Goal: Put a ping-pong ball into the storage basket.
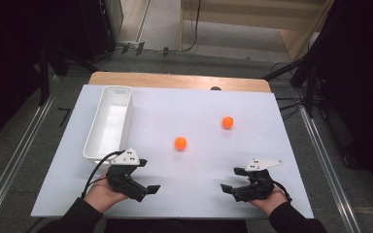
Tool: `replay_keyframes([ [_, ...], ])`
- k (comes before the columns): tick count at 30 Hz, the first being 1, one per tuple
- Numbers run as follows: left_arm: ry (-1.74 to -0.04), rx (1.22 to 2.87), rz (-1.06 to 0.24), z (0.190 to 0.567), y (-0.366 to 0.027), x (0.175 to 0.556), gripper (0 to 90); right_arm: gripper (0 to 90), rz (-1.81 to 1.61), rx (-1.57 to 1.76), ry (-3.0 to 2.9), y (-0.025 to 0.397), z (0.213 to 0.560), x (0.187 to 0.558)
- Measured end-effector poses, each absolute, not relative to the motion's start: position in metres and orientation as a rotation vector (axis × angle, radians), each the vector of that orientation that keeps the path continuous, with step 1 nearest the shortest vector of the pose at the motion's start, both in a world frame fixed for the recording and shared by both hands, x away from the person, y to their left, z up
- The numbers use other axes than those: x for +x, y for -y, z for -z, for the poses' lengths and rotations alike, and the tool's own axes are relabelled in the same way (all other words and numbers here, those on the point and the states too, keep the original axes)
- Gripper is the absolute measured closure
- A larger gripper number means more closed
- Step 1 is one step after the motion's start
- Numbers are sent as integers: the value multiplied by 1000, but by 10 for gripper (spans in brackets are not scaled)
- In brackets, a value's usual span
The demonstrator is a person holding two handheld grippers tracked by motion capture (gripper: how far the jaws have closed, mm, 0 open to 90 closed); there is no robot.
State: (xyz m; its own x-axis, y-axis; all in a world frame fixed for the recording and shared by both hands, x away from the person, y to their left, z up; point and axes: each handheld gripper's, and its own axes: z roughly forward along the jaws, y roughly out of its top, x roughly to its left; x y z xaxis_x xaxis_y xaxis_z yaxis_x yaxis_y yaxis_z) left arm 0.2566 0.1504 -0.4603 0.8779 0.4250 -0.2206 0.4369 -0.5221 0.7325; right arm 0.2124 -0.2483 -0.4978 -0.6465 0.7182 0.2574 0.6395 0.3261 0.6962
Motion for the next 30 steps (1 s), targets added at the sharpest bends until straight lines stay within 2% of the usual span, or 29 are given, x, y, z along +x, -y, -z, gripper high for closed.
replay_keyframes([
  [30, -763, 2153, -108, 456, -125, 276, 0, 143, -1232, 1282, -2464, 250, 498, 212],
])
